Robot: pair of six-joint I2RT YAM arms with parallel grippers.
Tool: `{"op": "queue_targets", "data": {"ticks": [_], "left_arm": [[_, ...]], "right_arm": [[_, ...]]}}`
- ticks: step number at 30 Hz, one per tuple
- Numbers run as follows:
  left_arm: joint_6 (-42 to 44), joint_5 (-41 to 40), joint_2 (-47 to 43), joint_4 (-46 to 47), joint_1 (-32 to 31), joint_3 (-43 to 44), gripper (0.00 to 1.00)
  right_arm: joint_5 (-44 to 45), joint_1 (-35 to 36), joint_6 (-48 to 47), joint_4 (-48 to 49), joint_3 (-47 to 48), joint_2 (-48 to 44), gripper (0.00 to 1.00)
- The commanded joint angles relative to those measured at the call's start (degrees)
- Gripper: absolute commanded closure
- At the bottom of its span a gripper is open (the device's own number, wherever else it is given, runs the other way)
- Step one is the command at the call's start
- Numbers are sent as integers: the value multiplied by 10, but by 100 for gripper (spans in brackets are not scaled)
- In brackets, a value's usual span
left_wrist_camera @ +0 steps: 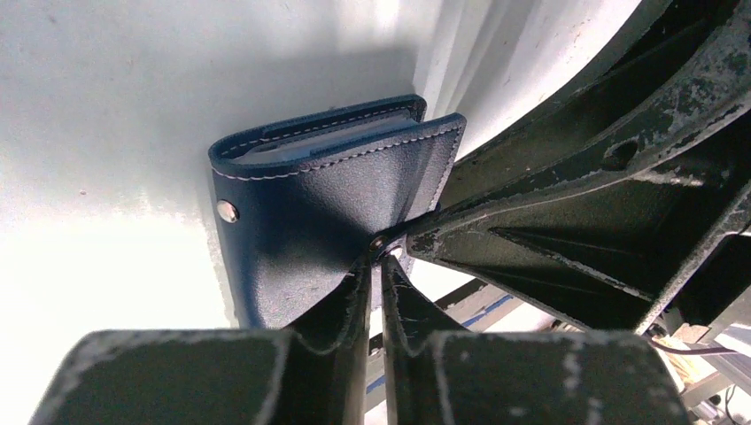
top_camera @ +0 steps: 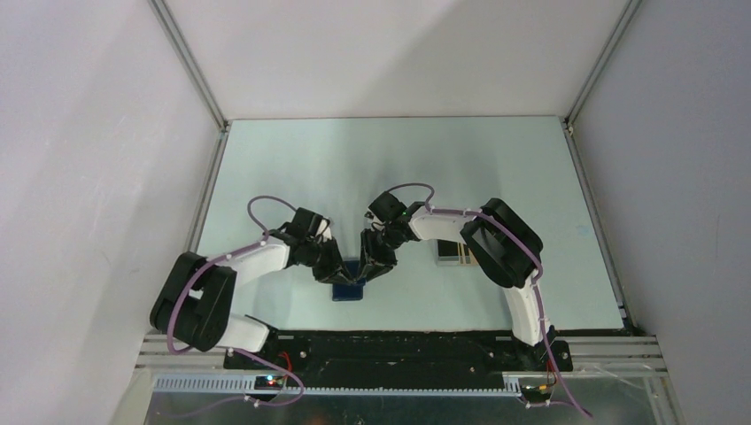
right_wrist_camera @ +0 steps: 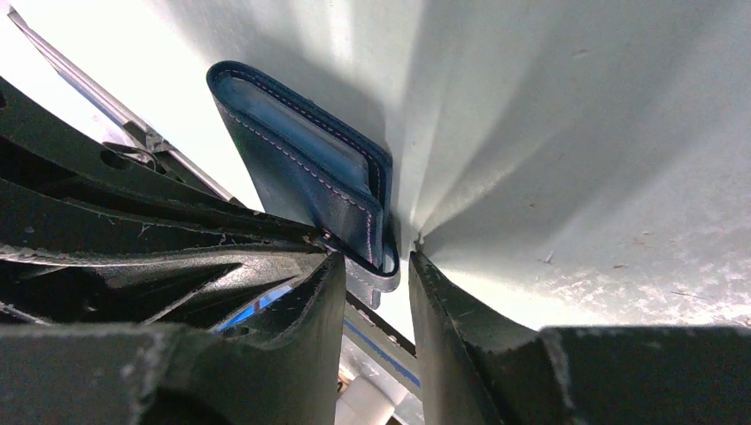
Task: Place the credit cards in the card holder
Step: Close the card holder at the center of the board.
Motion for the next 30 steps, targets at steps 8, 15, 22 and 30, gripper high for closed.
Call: {"op": "queue_targets", "data": {"ticks": [8, 15, 22, 30], "left_arm": [[-6, -68, 0, 8, -13, 12, 100], [6, -107, -23, -21, -13, 30, 100], [25, -147, -39, -66, -13, 51, 100], [41, -162, -27, -89, -14, 62, 100]], "right_arm": [[18, 0, -7, 4, -9, 12, 63], [16, 6, -15, 1, -9, 8, 63], [17, 9, -14, 3, -8, 9, 62], [32, 23, -17, -11, 15, 42, 62]]}}
